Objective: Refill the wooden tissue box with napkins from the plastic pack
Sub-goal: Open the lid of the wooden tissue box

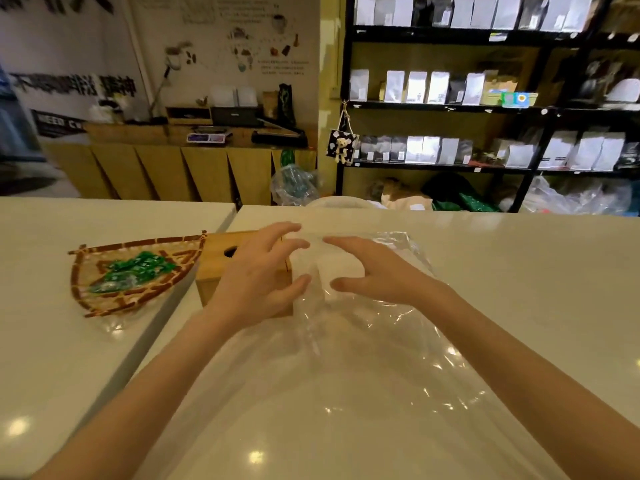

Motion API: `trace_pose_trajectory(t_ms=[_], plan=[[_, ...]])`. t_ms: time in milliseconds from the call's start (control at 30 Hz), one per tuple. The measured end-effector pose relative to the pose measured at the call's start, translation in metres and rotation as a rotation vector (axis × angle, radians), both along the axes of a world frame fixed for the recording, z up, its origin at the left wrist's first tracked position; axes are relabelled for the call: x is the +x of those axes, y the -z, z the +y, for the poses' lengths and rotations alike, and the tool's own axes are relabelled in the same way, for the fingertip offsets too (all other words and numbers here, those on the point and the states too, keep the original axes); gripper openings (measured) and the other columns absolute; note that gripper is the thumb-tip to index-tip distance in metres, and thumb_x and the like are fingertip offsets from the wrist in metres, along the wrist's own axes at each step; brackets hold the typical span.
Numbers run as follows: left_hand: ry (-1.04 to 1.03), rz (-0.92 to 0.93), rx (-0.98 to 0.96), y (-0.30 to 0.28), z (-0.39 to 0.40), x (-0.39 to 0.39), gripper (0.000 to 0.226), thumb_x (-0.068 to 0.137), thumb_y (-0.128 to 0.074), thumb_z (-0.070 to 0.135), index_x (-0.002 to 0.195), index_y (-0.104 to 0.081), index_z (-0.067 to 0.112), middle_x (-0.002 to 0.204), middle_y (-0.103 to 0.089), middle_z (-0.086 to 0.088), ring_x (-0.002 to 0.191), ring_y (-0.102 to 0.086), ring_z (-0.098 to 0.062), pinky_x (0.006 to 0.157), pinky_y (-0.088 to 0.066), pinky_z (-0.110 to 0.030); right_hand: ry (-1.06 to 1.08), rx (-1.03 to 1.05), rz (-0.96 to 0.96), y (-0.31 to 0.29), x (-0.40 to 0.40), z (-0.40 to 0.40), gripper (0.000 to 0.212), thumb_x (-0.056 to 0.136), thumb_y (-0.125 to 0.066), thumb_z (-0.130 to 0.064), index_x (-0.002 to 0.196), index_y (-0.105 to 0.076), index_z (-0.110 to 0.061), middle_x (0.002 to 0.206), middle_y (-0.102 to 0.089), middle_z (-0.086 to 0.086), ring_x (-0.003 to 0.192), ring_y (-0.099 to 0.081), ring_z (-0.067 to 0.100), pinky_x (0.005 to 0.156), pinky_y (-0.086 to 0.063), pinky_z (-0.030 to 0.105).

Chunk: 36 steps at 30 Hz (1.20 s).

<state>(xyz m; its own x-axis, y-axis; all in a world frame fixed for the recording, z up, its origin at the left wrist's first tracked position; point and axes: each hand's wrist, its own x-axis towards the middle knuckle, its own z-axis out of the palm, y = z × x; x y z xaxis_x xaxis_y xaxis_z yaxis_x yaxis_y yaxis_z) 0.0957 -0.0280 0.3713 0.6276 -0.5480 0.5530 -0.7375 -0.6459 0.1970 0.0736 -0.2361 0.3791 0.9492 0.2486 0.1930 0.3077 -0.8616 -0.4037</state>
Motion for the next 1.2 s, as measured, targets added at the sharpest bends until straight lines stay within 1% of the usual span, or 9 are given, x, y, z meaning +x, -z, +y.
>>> trace_pose_trajectory(t_ms=[167,300,500,600,767,867,967,1100,1200], plan=[[-0.292,0.181,-0.092,0.005,0.05,0.01,0.078,0.063,-0.053,0.069,0.132,-0.043,0.033,0.153,-0.026,-0.005,0.141,-0.02,-0.026,0.113,-0.022,-0.05,-0.116,0.076,0.003,0.006,0.015,0.057,0.083,0.079,-0.063,-0.048,0.146,-0.016,-0.032,0.158,-0.011,-0.006,0.143,-0.013,0.014,0.115,-0.02,0.037],[-0.296,0.408,-0.127,0.017,0.072,0.013,0.086,0.054,-0.06,0.077,0.129,-0.044,0.038,0.155,-0.02,-0.001,0.141,-0.02,-0.025,0.111,-0.022,-0.048,-0.13,0.046,0.041,0.014,0.024,0.077,0.076,0.084,-0.056,-0.05,0.146,-0.017,-0.031,0.159,-0.007,-0.005,0.144,-0.009,0.016,0.118,-0.017,0.039],[-0.227,0.448,-0.234,0.021,0.075,0.018,0.058,0.069,-0.068,0.048,0.123,-0.049,0.039,0.153,-0.026,0.002,0.14,-0.023,-0.022,0.112,-0.025,-0.049,-0.096,-0.087,-0.009,0.019,0.017,0.079,0.064,0.09,-0.046,-0.048,0.146,-0.019,-0.032,0.158,-0.012,-0.005,0.145,-0.007,0.015,0.118,-0.01,0.036],[-0.176,0.456,-0.26,0.022,0.076,0.017,0.049,0.07,-0.07,0.043,0.113,-0.046,0.048,0.152,-0.028,0.004,0.138,-0.027,-0.023,0.111,-0.027,-0.052,-0.079,-0.115,-0.031,0.021,0.007,0.077,0.061,0.091,-0.042,-0.049,0.145,-0.019,-0.034,0.158,-0.013,-0.007,0.144,-0.006,0.013,0.117,-0.01,0.034],[-0.142,0.454,-0.2,0.021,0.075,0.009,0.047,0.072,-0.065,0.051,0.115,-0.045,0.049,0.151,-0.028,0.01,0.137,-0.028,-0.019,0.108,-0.028,-0.042,-0.06,-0.028,-0.015,0.019,-0.009,0.072,0.06,0.087,-0.048,-0.053,0.141,-0.03,-0.034,0.156,-0.018,-0.01,0.143,-0.011,0.011,0.116,-0.017,0.034],[-0.149,0.427,-0.128,0.021,0.078,0.008,0.067,0.06,-0.051,0.073,0.122,-0.042,0.049,0.15,-0.03,0.012,0.136,-0.028,-0.015,0.109,-0.028,-0.04,-0.09,0.065,-0.024,0.017,-0.009,0.071,0.056,0.083,-0.054,-0.052,0.133,-0.043,-0.031,0.153,-0.027,-0.008,0.14,-0.021,0.01,0.113,-0.025,0.033],[-0.139,0.388,-0.068,0.024,0.08,0.01,0.08,0.053,-0.043,0.082,0.125,-0.042,0.048,0.149,-0.029,0.011,0.134,-0.025,-0.013,0.108,-0.027,-0.037,-0.086,0.072,-0.017,0.016,-0.007,0.073,0.056,0.084,-0.052,-0.051,0.134,-0.042,-0.028,0.149,-0.036,-0.006,0.136,-0.032,0.011,0.11,-0.032,0.034],[-0.06,0.485,-0.111,0.019,0.075,0.014,0.058,0.051,-0.051,0.076,0.103,-0.043,0.051,0.15,-0.023,0.011,0.123,-0.02,0.0,0.097,-0.025,-0.027,-0.091,0.006,-0.04,0.018,-0.007,0.074,0.067,0.081,-0.039,-0.058,0.14,-0.037,-0.026,0.151,-0.033,-0.007,0.138,-0.027,0.009,0.112,-0.02,0.023],[-0.032,0.522,-0.093,0.015,0.074,0.013,0.053,0.05,-0.054,0.072,0.096,-0.047,0.045,0.154,-0.02,0.009,0.124,-0.023,-0.001,0.093,-0.024,-0.024,-0.109,-0.045,-0.1,0.019,-0.011,0.075,0.072,0.079,-0.035,-0.068,0.136,-0.044,-0.025,0.15,-0.035,-0.007,0.137,-0.025,0.006,0.107,-0.011,0.014]])
